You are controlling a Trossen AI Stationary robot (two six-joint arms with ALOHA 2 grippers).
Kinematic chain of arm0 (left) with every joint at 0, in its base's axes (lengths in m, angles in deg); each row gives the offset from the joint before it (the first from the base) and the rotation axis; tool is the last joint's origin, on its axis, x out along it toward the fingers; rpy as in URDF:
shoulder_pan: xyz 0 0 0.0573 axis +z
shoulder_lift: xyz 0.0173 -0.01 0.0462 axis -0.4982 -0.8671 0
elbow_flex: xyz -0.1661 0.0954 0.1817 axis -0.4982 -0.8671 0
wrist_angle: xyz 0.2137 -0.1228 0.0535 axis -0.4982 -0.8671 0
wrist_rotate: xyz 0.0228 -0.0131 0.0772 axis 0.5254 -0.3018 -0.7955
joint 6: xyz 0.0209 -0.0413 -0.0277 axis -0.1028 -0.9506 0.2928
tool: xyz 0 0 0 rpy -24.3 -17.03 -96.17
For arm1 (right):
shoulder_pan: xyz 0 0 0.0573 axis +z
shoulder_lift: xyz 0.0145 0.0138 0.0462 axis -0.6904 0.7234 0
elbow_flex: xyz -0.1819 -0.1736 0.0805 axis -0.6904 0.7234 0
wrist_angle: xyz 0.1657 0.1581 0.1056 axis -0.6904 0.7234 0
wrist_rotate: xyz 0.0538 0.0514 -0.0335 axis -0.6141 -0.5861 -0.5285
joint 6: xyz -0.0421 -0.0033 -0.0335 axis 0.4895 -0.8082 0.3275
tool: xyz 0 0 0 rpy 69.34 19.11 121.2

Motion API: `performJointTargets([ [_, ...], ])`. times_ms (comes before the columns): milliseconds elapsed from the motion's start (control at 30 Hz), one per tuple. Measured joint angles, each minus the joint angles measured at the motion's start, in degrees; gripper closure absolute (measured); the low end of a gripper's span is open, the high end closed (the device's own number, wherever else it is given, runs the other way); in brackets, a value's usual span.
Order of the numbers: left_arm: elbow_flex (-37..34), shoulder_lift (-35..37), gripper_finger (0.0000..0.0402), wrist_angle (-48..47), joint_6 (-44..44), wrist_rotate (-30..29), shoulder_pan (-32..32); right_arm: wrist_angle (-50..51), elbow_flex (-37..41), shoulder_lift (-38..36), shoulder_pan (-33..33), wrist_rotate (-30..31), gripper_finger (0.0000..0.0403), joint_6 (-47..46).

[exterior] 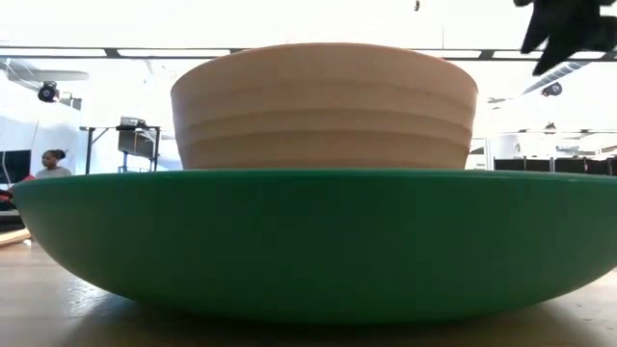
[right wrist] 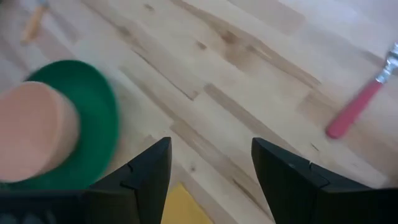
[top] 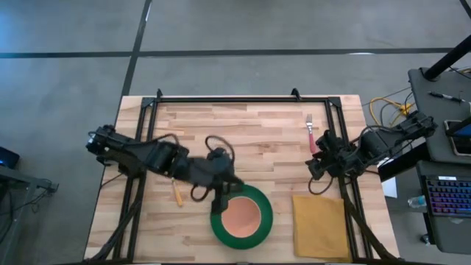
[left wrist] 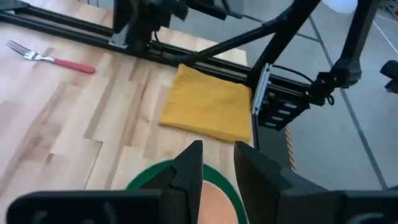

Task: Set table place
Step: Put the pink fork to the right of the green plate

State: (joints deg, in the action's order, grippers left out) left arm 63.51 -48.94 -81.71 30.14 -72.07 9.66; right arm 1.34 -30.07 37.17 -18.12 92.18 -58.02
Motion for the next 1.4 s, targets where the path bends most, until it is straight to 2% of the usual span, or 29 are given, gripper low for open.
performJointTargets([
  [233, -0.57, 0.0, 0.0325, 0.9, 4.71, 13.38, 8.26, 0.33, 6.62, 0.36, -8.56, -6.62, 0.0188, 0.31],
  [500, -1.46, -0.11, 0.0325, 1.2, 8.91, 21.59, 14.34, 0.9, 11.56, 0.27, -22.47, -6.89, 0.0188, 6.6],
  [567, -2.95, -0.11, 0.0325, 2.05, 8.97, 22.84, 15.51, 0.8, 13.04, 0.25, -26.88, -7.3, 0.0188, 9.11],
  [733, -9.59, 0.03, 0.0325, 8.19, 7.17, 31.03, 19.56, -2.23, 16.83, 0.38, -37.95, -10.3, 0.0188, 16.93],
  [900, -15.15, 0.9, 0.0325, 10.55, 5.65, 32.73, 21.58, -9.81, 18.97, 0.38, -46.04, -13.02, 0.0188, 22.74],
  [1033, -18.99, 2.97, 0.0325, 15.8, 4.39, 36.93, 22.97, -14.22, 20.38, 1.77, -52.06, -13.53, 0.0188, 26.09],
  [1167, -22.97, 5.31, 0.0325, 23.11, 1.43, 42.82, 25.12, -17.17, 21.48, 5.81, -57.85, -13.63, 0.0188, 28.47],
  [1400, -28.28, 11.23, 0.0325, 24.94, 1.19, 43.59, 29.8, -21.72, 21.05, 15.49, -63.28, -14.21, 0.0188, 32.03],
])
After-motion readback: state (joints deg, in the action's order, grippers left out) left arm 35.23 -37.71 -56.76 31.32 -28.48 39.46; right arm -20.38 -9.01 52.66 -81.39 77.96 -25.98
